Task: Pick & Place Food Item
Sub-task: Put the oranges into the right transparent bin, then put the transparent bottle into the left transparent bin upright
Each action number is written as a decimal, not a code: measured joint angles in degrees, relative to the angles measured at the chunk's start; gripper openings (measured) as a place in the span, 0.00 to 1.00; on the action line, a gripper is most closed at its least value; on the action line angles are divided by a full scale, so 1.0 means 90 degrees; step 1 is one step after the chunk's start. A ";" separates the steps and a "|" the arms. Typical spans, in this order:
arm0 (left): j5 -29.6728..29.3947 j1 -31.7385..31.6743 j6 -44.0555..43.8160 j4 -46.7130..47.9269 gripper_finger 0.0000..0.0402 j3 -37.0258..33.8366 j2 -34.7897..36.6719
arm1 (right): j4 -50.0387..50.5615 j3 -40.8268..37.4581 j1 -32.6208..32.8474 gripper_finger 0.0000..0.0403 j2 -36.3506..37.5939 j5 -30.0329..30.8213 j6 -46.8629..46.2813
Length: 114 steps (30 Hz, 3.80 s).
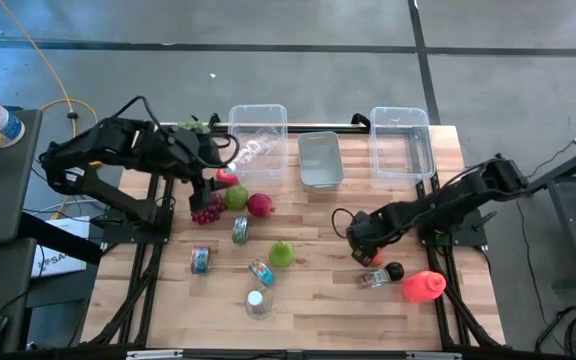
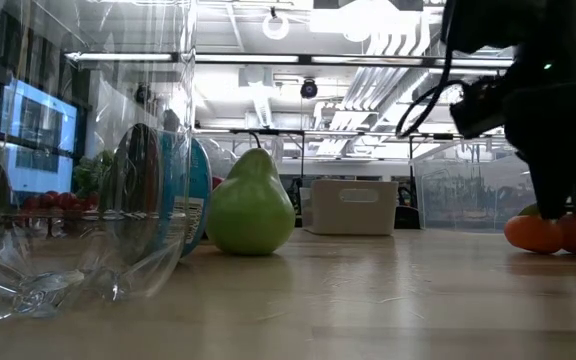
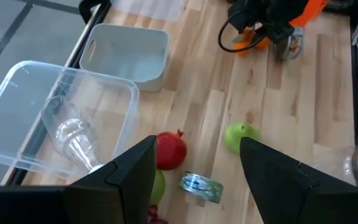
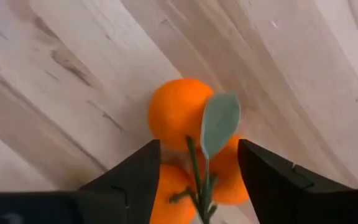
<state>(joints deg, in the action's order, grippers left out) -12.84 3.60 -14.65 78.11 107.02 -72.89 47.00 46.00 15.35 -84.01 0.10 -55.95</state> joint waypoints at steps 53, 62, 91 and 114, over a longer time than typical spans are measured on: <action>-0.0586 -0.0038 0.0728 -0.0656 0.55 -0.1056 -0.0091 | 0.4092 0.3071 -0.4318 0.08 0.1002 0.4724 0.1936; -0.0580 -0.0095 0.0264 -0.0557 0.55 -0.1056 -0.0091 | 0.3367 0.2698 -0.4635 0.36 0.0994 0.4962 0.2370; -0.1319 -0.0151 0.1346 -0.1510 0.55 -0.4315 0.1064 | 0.0021 0.2703 0.1045 0.51 0.0916 0.6369 0.1501; -0.2596 -0.0362 0.1434 -0.2612 0.55 -0.5382 0.1330 | -0.0665 0.2703 0.1812 0.51 -0.0077 0.6350 0.1573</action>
<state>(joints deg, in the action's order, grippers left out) -36.21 0.34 -1.75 54.60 58.59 -60.93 41.01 70.32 31.66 -84.71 57.25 -41.80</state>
